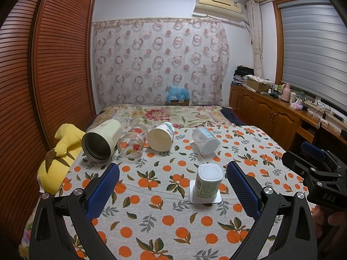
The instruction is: Flip cup upside down
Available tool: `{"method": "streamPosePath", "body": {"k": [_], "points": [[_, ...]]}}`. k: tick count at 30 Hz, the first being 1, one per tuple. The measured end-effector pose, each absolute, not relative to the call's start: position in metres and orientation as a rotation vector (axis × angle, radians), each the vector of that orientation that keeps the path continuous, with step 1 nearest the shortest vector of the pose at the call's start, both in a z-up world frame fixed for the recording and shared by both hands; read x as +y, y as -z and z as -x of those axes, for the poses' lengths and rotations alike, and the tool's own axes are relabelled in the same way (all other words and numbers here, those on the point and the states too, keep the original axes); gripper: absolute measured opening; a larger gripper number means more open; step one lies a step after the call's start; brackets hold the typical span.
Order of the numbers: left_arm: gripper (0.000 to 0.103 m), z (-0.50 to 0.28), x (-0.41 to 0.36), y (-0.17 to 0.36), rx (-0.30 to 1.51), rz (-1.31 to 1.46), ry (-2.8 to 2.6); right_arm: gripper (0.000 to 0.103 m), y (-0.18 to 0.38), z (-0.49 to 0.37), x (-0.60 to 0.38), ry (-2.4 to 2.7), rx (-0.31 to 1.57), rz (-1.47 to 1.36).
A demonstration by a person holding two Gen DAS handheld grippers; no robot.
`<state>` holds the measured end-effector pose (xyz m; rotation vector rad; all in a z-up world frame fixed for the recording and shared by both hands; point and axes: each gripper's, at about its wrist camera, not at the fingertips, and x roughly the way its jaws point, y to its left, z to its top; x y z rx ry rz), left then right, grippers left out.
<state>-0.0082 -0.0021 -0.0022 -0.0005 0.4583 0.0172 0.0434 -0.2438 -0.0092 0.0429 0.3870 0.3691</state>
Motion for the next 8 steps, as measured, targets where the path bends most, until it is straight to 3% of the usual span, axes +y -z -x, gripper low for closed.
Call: {"method": "streamPosePath", "body": {"k": [8], "points": [[0.095, 0.0083, -0.0017, 0.0025, 0.458, 0.0, -0.016, 0.1, 0.0092, -0.0434, -0.2439, -0.369, 0.387, -0.043]]}}
